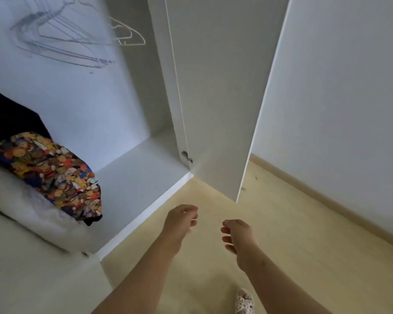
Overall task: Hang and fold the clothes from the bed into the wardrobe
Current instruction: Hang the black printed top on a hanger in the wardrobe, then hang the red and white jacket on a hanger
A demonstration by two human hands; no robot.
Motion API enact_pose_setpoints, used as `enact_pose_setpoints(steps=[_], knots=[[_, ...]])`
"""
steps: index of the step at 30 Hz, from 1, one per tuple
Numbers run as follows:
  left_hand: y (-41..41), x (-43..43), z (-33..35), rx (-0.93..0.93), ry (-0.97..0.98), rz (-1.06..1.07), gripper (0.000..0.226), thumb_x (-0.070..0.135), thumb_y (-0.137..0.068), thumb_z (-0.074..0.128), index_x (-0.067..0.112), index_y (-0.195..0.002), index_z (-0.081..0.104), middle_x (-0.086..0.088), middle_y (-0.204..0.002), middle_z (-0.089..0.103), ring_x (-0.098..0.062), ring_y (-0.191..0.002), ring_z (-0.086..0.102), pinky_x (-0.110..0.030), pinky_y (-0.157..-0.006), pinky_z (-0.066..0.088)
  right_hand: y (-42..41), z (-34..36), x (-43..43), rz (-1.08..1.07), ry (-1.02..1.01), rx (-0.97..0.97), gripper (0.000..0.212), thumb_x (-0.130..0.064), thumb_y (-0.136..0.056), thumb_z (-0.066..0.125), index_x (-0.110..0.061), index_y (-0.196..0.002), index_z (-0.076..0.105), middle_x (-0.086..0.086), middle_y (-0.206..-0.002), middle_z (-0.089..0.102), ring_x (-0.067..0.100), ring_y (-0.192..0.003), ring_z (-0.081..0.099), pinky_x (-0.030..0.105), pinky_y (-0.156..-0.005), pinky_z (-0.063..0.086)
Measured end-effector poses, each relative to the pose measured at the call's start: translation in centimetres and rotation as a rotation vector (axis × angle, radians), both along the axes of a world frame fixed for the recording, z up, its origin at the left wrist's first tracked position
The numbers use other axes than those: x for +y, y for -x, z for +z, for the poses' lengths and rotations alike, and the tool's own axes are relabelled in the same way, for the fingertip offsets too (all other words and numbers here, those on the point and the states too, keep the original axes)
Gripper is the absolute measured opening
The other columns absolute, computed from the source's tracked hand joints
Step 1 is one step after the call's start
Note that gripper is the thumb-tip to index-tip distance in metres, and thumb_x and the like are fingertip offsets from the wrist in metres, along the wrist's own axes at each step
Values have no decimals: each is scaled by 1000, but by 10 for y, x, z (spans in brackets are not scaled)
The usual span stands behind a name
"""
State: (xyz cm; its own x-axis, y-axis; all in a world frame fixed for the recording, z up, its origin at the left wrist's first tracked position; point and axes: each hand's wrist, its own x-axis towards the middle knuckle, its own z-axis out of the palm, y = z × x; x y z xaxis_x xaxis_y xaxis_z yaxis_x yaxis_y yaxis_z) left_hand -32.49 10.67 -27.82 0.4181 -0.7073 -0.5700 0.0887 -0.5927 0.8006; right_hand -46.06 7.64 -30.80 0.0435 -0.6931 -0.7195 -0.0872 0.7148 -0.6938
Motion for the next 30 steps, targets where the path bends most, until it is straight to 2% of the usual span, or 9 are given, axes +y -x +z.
enact_pose_setpoints(steps=[9,15,23,30], knots=[[151,21,-27,-37,-32,-427,14,21,-91,51,27,-82,60,4,-83,63,-11,-79,62,-25,-64,43,141,-26,78,-306,-63,60,14,-10,-89,50,-12,-76,54,2,-69,53,15,-56,45,23,-53,34],[273,57,-25,-27,-20,-629,14,21,-91,53,24,-78,60,5,-75,61,-13,-73,59,-23,-58,40,253,-16,137,-506,-34,66,17,-9,-89,50,-13,-74,55,1,-69,52,15,-56,45,24,-54,35],[471,111,-24,-2,-32,-999,18,12,-92,50,22,-79,58,4,-69,55,-8,-57,50,-19,-46,32,431,-18,245,-946,-38,79,17,-8,-88,50,-13,-72,53,3,-70,52,16,-55,44,23,-53,34],[627,131,-28,-10,-27,-1276,18,13,-93,48,21,-80,59,5,-70,57,-7,-59,51,-20,-50,34,561,-37,291,-1229,-50,65,22,-5,-89,48,-12,-68,49,3,-62,47,16,-49,37,22,-47,29]])
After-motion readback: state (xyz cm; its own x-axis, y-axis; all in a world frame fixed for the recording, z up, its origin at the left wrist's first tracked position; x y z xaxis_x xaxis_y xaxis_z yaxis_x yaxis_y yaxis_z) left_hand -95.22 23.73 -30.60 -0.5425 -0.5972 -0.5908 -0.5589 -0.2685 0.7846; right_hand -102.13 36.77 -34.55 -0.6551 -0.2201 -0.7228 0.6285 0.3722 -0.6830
